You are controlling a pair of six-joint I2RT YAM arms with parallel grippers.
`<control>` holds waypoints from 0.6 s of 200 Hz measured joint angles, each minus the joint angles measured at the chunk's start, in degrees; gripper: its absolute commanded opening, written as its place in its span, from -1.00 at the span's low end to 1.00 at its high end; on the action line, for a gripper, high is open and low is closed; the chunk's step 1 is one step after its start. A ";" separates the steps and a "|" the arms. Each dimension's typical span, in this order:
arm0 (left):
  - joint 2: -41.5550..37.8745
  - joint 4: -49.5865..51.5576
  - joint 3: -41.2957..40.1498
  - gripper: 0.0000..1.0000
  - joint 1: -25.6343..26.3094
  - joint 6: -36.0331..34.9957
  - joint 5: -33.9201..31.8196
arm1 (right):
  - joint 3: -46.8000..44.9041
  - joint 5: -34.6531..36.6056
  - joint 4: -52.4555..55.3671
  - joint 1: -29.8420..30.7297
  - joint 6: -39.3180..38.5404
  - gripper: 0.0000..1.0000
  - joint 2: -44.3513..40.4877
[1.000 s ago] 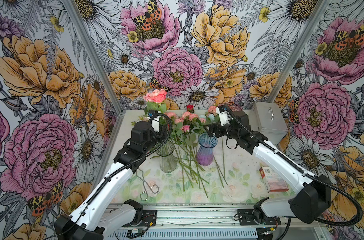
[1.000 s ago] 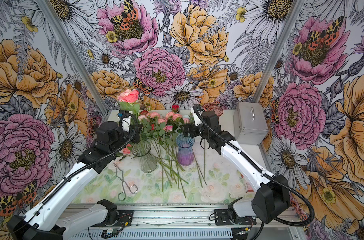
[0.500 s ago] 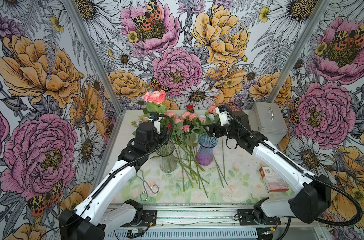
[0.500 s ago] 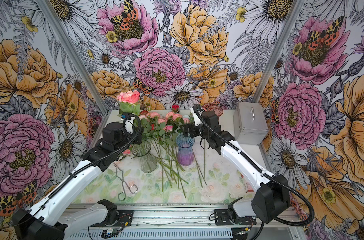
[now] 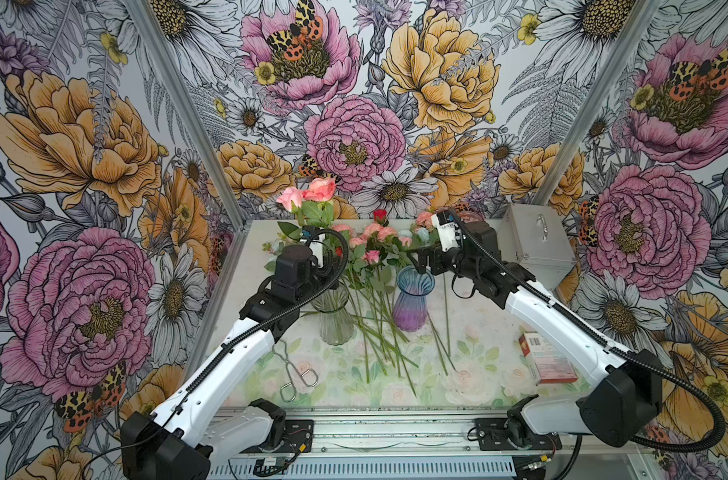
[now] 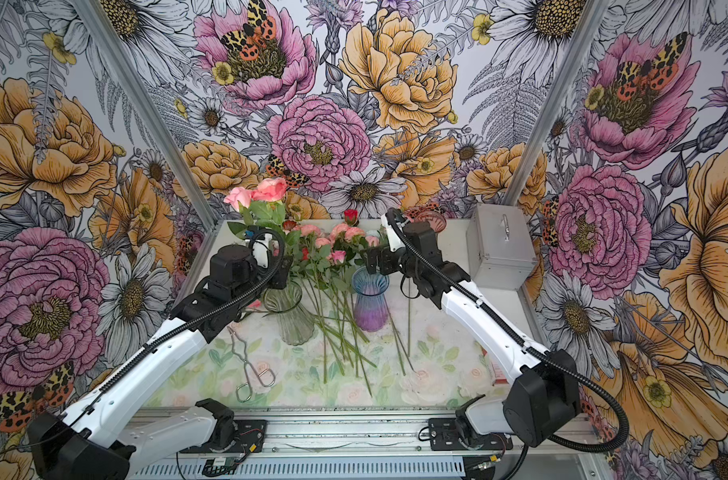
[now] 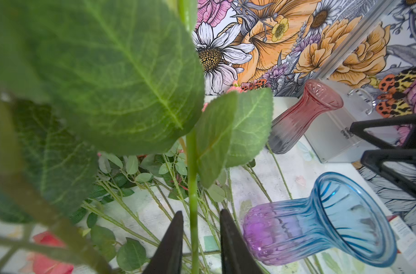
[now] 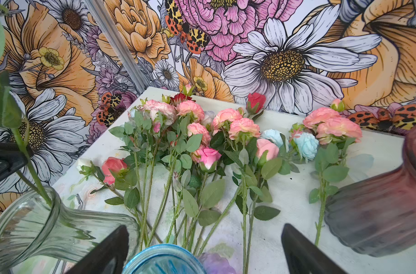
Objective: Place the pink flowers into the vase
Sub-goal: Place the flower in the vase.
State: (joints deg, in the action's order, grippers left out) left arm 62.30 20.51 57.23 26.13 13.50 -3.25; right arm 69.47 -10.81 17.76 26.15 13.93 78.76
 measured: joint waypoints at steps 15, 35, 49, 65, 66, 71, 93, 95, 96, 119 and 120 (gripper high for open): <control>-0.17 0.20 0.00 -0.14 0.42 0.13 -0.09 | 0.00 0.00 0.00 0.00 0.00 0.99 0.00; -0.76 0.50 0.00 -0.02 0.66 0.09 -0.17 | 0.00 0.00 0.00 -0.26 0.00 0.99 -0.04; -1.03 0.90 0.04 0.12 0.66 -0.11 -0.20 | 0.00 0.00 0.00 -0.37 0.02 0.99 -0.09; -1.11 1.60 0.20 0.19 0.66 -0.04 -0.20 | 0.00 0.00 0.00 -0.37 0.07 0.99 -0.11; -1.11 1.70 0.22 0.19 0.66 -0.02 -0.20 | -0.02 0.00 0.00 -0.37 0.09 0.99 -0.11; -1.11 2.01 0.33 0.20 0.66 -0.13 -0.20 | 0.00 0.00 0.00 -0.44 0.15 0.99 -0.11; -1.14 3.08 1.25 0.37 0.66 -0.15 -0.15 | 0.00 0.00 0.00 -0.63 0.17 0.99 -0.11; -1.16 3.23 1.38 0.38 0.66 -0.46 -0.17 | 0.00 0.00 0.00 -0.63 0.17 0.99 -0.11; -1.16 3.28 1.42 0.38 0.66 -0.50 -0.17 | 0.00 0.00 0.00 -0.63 0.17 0.99 -0.11; -1.42 4.26 2.36 0.40 0.66 -0.37 -0.15 | 0.00 0.00 0.00 -0.74 0.17 0.99 -0.11; -1.46 4.33 2.38 0.40 0.66 -0.37 -0.15 | 0.00 -0.02 0.00 -0.74 0.17 0.99 -0.11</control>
State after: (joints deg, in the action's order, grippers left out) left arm 60.84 24.84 59.61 26.79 13.13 -3.40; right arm 69.47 -10.83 17.76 25.41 14.11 78.65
